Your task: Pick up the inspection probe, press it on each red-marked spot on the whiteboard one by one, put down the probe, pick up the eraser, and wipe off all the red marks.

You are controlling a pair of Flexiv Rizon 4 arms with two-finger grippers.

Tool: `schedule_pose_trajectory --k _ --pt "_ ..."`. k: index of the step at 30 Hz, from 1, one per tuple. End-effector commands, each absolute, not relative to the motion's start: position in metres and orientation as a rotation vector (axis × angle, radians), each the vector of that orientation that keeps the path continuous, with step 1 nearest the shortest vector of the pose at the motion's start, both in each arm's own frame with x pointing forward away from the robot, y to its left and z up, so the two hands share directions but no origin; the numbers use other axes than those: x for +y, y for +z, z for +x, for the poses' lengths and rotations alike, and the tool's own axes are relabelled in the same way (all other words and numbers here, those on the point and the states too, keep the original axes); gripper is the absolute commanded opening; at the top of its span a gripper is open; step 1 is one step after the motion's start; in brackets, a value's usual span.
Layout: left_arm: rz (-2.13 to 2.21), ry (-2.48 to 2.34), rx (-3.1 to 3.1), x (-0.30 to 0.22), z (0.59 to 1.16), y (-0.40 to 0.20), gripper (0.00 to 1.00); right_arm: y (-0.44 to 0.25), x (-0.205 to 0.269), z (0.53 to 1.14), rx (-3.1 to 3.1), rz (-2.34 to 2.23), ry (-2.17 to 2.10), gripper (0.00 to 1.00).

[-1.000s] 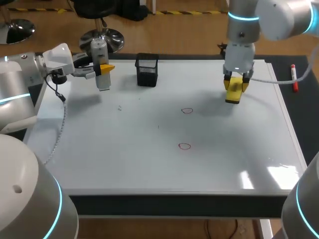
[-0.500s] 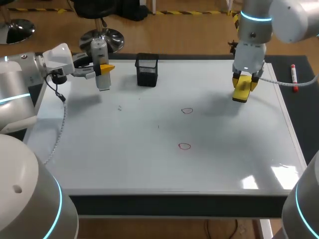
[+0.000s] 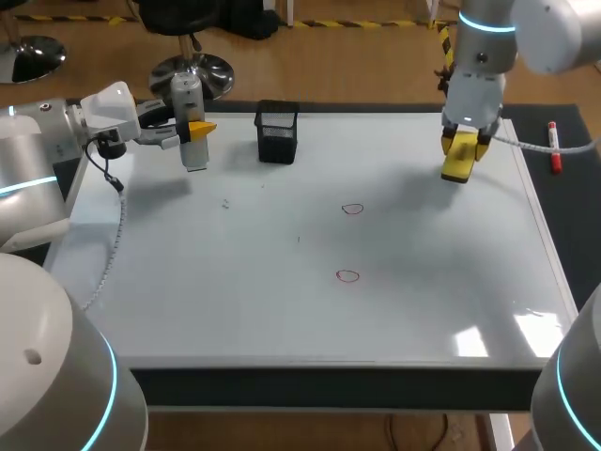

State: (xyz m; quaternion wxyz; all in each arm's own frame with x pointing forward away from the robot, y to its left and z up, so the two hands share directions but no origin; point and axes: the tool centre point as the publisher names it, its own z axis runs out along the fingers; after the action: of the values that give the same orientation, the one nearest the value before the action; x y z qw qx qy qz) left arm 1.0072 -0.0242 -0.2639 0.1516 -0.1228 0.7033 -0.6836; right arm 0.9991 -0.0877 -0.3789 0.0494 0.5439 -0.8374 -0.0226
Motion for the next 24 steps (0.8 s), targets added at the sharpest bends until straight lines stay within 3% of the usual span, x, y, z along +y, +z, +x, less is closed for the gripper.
schedule_pose_trajectory --k 1,24 --pt "-0.353 -1.960 2.017 -0.025 1.007 -0.263 0.00 -0.376 -0.085 1.006 -2.538 1.662 -0.070 0.00" --pt "-0.323 -1.963 2.025 -0.034 0.996 -0.253 0.00 -0.374 -0.086 1.008 -2.551 1.676 -0.072 0.00"
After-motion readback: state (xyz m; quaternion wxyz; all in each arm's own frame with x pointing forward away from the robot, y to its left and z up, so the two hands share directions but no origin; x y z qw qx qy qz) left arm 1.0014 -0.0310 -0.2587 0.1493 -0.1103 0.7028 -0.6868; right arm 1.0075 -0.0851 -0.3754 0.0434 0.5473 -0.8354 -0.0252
